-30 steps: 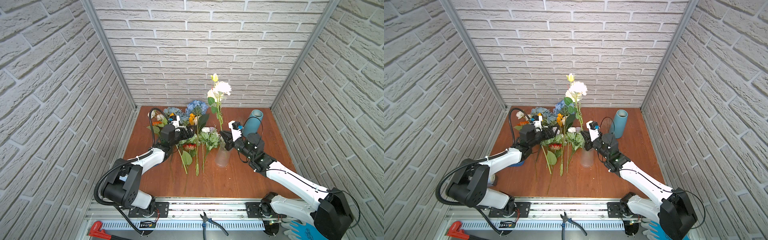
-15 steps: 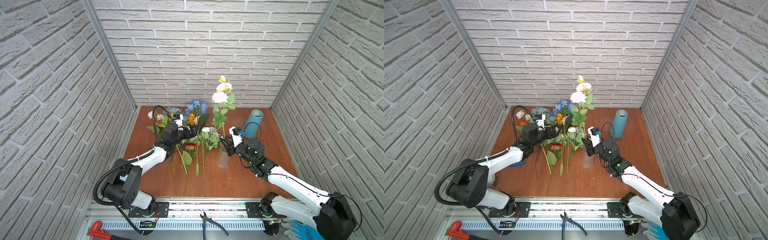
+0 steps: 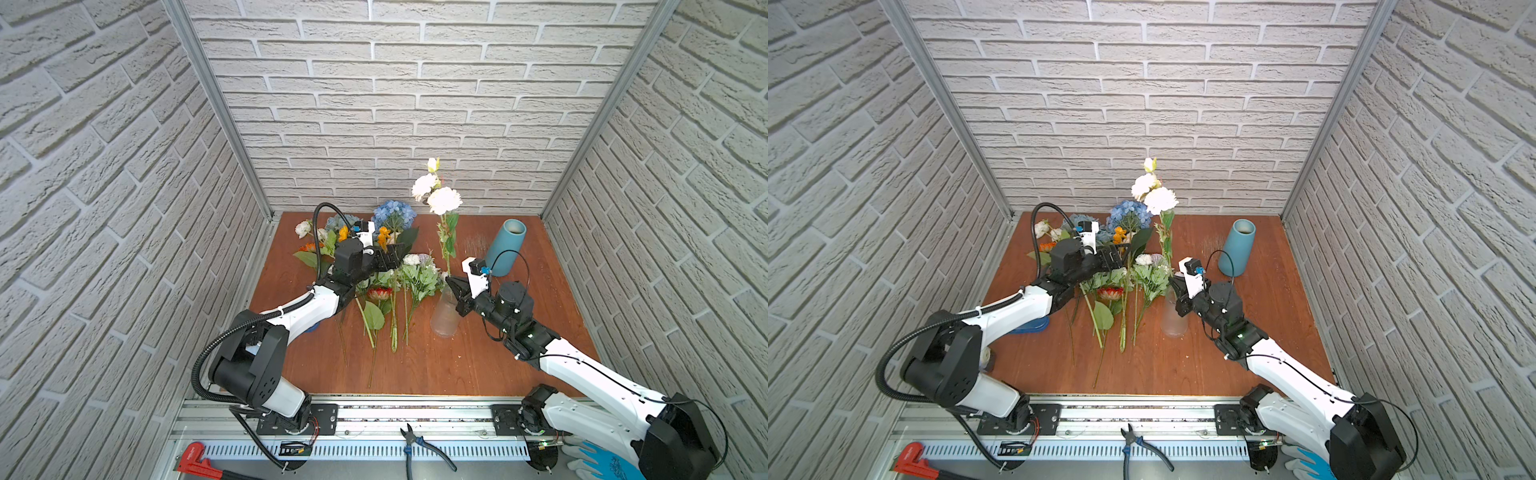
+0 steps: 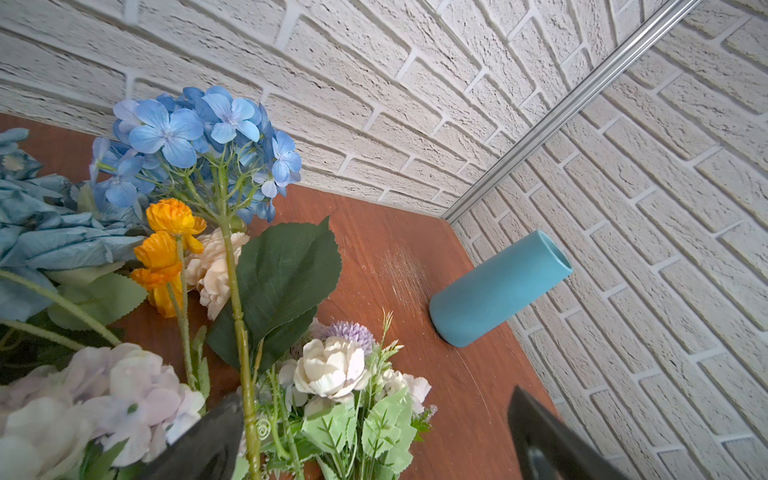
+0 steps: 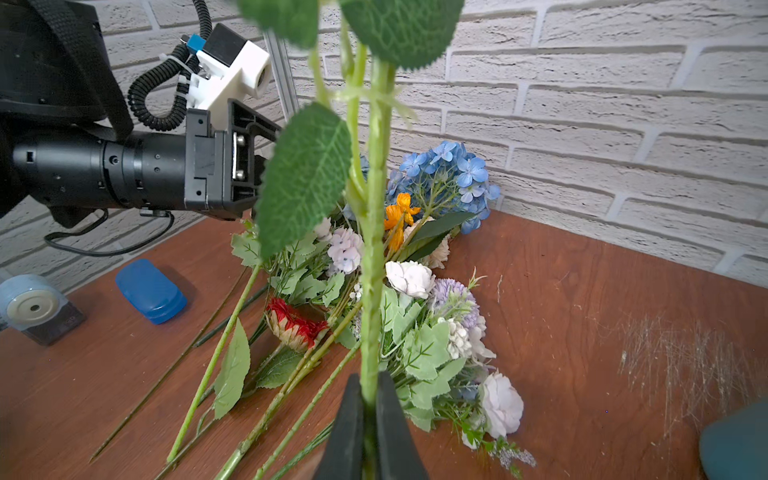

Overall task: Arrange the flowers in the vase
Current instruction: 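Carry the white flower over the glass vase and lower its stem inside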

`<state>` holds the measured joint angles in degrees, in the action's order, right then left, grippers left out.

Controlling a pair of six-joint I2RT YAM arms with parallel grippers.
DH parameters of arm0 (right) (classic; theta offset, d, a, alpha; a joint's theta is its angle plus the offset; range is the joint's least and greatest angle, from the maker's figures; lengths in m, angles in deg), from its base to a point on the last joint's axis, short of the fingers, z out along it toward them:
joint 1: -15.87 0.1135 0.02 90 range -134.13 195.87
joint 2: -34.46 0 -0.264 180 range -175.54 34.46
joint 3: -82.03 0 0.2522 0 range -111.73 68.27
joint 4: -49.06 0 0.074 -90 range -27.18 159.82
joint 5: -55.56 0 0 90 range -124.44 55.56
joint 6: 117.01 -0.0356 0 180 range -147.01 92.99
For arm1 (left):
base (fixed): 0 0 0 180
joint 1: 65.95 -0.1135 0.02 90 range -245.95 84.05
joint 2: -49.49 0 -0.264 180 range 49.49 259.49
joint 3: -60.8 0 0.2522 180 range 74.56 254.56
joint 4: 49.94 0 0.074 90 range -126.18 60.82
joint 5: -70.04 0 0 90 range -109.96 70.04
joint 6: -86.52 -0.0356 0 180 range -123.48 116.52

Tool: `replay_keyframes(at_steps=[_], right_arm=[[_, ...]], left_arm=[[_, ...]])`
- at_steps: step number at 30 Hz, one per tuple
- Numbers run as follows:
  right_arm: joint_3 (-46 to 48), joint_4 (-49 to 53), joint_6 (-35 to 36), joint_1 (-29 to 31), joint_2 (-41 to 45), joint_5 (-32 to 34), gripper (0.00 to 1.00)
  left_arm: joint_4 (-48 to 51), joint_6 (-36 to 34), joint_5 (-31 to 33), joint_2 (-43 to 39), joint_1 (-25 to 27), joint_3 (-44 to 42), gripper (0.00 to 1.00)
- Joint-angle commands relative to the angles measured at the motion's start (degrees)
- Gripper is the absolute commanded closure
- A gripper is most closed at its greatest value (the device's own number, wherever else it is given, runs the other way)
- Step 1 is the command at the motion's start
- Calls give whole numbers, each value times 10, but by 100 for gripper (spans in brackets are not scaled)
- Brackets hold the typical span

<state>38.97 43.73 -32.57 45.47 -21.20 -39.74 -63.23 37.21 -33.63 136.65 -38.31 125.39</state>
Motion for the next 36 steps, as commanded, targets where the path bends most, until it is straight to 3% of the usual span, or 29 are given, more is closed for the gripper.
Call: replay_keyframes(at_steps=[1,5,10,17,21,25,29,36], right_arm=[[13,-23,6,1,25,4,91],[18,-4,8,2,41,2,85],[25,4,8,1,55,7,67],[13,57,8,2,74,6,63],[-7,158,-11,2,120,9,40],[-32,259,-20,2,162,15,6],[-21,265,-31,2,164,13,4],[5,181,-48,2,96,15,4]], left_arm=[[-26,0,-17,15,6,20,2],[-28,3,-20,25,12,27,2],[-25,1,-23,30,17,35,2],[-11,-8,-13,19,18,30,2],[19,-26,27,-6,13,17,2],[28,-23,39,-36,-13,-6,2],[42,-25,44,-68,-44,-25,2],[99,-23,56,-136,-101,-58,2]])
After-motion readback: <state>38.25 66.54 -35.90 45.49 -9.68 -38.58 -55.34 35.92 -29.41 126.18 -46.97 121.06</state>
